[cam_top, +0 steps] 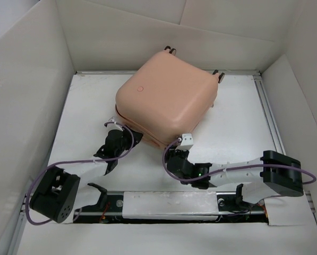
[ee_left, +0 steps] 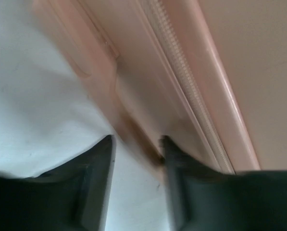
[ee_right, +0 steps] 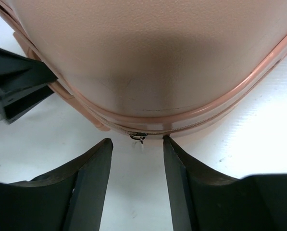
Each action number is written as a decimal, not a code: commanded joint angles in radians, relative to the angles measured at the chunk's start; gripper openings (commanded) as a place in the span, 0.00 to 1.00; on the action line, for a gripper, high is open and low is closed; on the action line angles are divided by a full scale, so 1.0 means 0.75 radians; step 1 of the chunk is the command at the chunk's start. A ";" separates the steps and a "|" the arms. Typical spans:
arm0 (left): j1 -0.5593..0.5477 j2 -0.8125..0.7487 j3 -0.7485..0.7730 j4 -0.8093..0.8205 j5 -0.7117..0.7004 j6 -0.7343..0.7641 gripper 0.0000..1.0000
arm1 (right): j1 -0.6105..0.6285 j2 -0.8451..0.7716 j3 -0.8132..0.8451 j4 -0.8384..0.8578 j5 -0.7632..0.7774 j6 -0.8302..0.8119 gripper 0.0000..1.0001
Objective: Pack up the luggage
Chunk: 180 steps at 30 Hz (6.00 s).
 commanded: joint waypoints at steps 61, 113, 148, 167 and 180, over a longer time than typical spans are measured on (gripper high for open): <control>-0.402 -0.170 -0.299 0.522 0.025 -0.171 0.00 | 0.088 -0.244 -0.194 0.289 -0.071 -0.235 0.00; -0.999 -0.387 -0.265 0.590 -0.183 -0.277 0.00 | -0.256 0.457 0.954 0.050 -1.029 -0.722 0.41; 0.340 0.010 0.949 -0.595 0.076 0.098 0.79 | -1.409 -0.691 -0.005 -0.462 -0.977 -0.370 0.55; 0.161 -0.022 0.075 0.066 0.306 -0.277 0.57 | -1.068 0.147 0.438 -0.126 -1.437 -0.541 0.43; -0.796 -0.700 -0.191 -0.192 -0.253 -0.572 0.57 | -1.109 0.519 1.166 -0.507 -1.714 -0.619 0.53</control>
